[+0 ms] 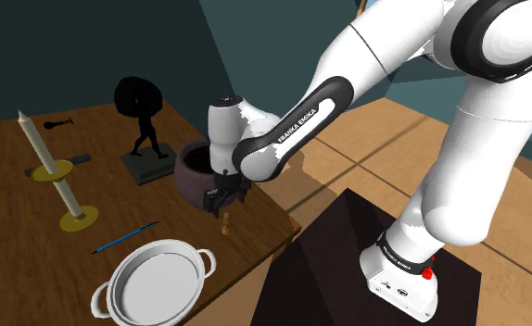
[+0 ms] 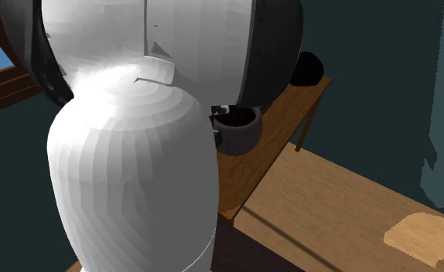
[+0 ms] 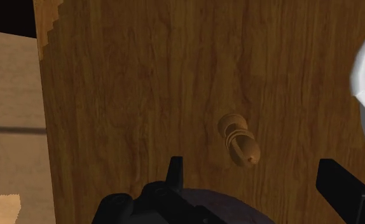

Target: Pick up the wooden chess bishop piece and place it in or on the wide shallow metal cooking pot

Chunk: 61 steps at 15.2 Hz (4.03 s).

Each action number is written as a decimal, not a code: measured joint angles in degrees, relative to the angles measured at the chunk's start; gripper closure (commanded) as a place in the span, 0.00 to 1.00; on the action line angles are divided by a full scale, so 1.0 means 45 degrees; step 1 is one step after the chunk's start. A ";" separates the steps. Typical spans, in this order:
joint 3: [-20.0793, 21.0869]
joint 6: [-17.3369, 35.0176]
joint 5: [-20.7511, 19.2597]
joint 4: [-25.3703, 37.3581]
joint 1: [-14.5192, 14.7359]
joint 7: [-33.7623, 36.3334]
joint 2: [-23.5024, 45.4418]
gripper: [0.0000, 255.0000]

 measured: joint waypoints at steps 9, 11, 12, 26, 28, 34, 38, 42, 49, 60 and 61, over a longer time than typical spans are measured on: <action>-0.0344 0.1147 -0.0809 -0.0061 0.0354 0.0695 0.1185 0.00; -0.0355 0.1172 -0.0828 -0.0057 0.0361 0.0706 0.1213 0.00; -0.0358 0.1176 -0.0832 -0.0053 0.0363 0.0709 0.1221 0.00; -0.0283 0.1011 -0.0710 -0.0066 0.0315 0.0631 0.1026 1.00; -0.0177 0.0739 -0.0520 -0.0064 0.0245 0.0509 0.0736 1.00; 0.0089 -0.0126 0.0073 -0.0049 0.0041 0.0089 -0.0187 1.00; 0.0226 -0.0737 0.0467 -0.0013 -0.0052 -0.0173 -0.0816 1.00; 0.0313 -0.1451 0.0816 0.0185 -0.0118 -0.0420 -0.1386 1.00; 0.0525 -0.2448 0.1099 0.0770 0.0040 -0.0268 -0.1837 1.00; 0.1387 -0.3901 -0.0247 0.4661 0.2204 0.3297 0.0926 1.00; 0.1425 -0.4096 -0.0386 0.5135 0.2461 0.3619 0.1236 1.00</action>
